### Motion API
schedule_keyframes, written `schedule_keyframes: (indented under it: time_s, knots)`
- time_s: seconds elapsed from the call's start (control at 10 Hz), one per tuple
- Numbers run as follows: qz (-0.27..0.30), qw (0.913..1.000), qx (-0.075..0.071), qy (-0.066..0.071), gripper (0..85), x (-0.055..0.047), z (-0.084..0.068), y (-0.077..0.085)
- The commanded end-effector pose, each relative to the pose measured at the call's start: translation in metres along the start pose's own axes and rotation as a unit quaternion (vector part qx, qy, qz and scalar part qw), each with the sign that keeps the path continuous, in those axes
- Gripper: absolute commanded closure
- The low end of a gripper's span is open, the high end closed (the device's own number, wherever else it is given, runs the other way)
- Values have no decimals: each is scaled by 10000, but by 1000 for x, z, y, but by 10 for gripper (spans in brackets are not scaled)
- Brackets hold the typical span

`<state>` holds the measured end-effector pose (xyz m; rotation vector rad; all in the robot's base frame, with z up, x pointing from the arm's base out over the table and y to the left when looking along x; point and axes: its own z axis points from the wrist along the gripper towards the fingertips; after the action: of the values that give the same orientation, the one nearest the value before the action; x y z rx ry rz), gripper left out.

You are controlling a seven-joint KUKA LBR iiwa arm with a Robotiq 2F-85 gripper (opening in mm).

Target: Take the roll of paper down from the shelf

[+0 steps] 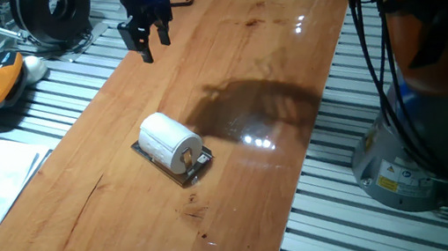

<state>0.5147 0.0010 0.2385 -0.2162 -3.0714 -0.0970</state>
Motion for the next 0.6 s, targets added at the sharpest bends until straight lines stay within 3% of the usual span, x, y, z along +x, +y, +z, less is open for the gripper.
schedule_keyframes:
  time_s: [0.0, 0.5]
  knots:
    - [75, 10000, 4, -16, 850, 0, -1, 0]
    - [327, 9989, -61, -331, 850, 2, -2, 1]
